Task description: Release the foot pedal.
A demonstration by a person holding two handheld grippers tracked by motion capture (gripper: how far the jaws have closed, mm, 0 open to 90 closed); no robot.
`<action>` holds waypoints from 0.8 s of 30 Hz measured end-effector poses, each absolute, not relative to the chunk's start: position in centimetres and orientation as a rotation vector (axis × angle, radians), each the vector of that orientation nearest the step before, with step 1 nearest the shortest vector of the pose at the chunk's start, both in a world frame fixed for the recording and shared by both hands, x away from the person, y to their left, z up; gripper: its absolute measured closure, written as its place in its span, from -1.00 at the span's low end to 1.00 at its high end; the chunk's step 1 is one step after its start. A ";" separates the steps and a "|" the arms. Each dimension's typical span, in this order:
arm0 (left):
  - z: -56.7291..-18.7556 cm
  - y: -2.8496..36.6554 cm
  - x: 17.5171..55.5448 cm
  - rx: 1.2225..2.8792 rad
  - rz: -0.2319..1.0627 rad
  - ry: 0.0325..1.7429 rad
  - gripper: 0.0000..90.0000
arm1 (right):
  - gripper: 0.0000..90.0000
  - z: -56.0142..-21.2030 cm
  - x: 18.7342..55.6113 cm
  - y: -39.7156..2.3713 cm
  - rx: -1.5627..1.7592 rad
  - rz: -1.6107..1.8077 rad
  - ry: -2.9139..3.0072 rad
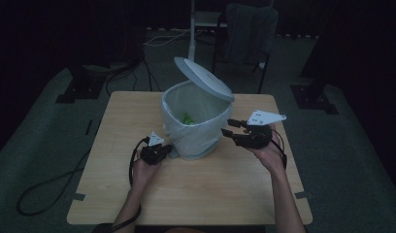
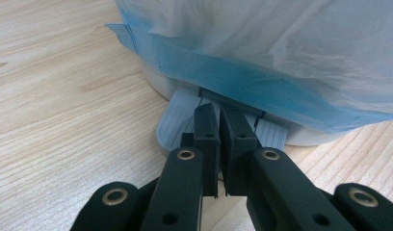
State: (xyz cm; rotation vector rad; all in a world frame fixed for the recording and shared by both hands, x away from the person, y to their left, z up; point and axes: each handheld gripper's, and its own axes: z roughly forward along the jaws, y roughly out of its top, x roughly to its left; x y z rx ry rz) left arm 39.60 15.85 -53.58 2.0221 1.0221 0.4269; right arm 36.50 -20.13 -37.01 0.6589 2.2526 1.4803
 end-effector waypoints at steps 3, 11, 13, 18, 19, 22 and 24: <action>-53.5 15.9 39.6 2.019 0.429 1.026 0.91 | 0.18 -37.1 36.6 -20.3 0.664 1.476 2.253; -53.1 16.1 39.4 2.004 0.408 1.026 0.78 | 0.18 -37.2 36.7 -20.7 0.681 1.466 2.245; -52.8 16.2 39.3 1.987 0.412 1.017 0.78 | 0.18 -37.3 36.8 -20.9 0.689 1.464 2.243; -52.5 16.4 39.1 1.980 0.428 1.021 0.76 | 0.18 -37.6 37.0 -21.2 0.705 1.459 2.244; -52.5 16.4 39.0 1.982 0.432 1.022 0.76 | 0.18 -37.7 37.1 -21.3 0.706 1.457 2.244; -52.4 16.5 38.9 1.994 0.438 1.020 0.74 | 0.18 -37.9 37.2 -21.5 0.719 1.440 2.241; -52.3 16.5 38.8 1.994 0.438 1.024 0.71 | 0.18 -38.2 37.4 -21.6 0.729 1.425 2.241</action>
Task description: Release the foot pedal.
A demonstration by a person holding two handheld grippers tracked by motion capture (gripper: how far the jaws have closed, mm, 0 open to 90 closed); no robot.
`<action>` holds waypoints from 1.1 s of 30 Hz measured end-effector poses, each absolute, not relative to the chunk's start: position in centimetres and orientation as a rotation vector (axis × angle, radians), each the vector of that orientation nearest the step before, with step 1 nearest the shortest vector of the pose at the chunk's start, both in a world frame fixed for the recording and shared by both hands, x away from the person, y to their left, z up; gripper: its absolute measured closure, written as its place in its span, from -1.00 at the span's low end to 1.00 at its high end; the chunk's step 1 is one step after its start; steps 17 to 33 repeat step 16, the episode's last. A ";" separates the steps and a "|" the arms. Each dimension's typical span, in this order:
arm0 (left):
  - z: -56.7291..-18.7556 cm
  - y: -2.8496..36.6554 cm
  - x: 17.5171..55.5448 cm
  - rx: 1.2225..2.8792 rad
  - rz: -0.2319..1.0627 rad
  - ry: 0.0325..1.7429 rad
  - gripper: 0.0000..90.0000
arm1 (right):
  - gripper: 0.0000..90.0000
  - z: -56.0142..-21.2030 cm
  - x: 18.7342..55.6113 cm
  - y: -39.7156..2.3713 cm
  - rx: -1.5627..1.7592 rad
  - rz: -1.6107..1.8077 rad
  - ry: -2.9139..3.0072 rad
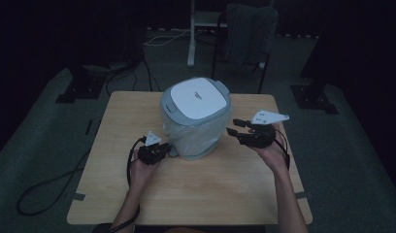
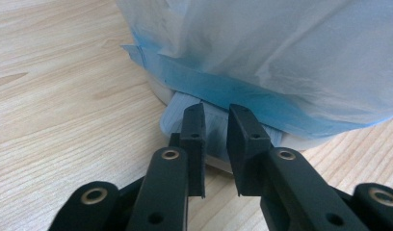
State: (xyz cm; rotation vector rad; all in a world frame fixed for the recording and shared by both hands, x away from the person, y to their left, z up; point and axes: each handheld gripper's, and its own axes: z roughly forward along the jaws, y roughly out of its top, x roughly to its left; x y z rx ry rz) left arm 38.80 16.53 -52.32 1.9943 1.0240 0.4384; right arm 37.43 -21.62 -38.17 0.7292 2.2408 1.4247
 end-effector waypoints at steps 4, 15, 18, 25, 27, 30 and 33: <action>-52.1 16.8 38.5 1.983 0.437 1.027 0.66 | 0.16 -39.0 38.0 -22.2 0.766 1.392 2.243; -52.0 17.2 38.2 1.965 0.429 1.030 0.53 | 0.12 -44.0 40.9 -23.3 0.913 1.162 2.309; -52.0 17.2 38.2 1.965 0.429 1.030 0.53 | 0.12 -44.0 40.9 -23.3 0.913 1.162 2.309; -52.0 17.2 38.2 1.965 0.429 1.030 0.53 | 0.12 -44.0 40.9 -23.3 0.913 1.162 2.309; -52.0 17.2 38.2 1.965 0.429 1.030 0.53 | 0.12 -44.0 40.9 -23.3 0.913 1.162 2.309; -52.0 17.2 38.2 1.965 0.429 1.030 0.53 | 0.12 -44.0 40.9 -23.3 0.913 1.162 2.309; -52.0 17.2 38.2 1.965 0.429 1.030 0.53 | 0.12 -44.0 40.9 -23.3 0.913 1.162 2.309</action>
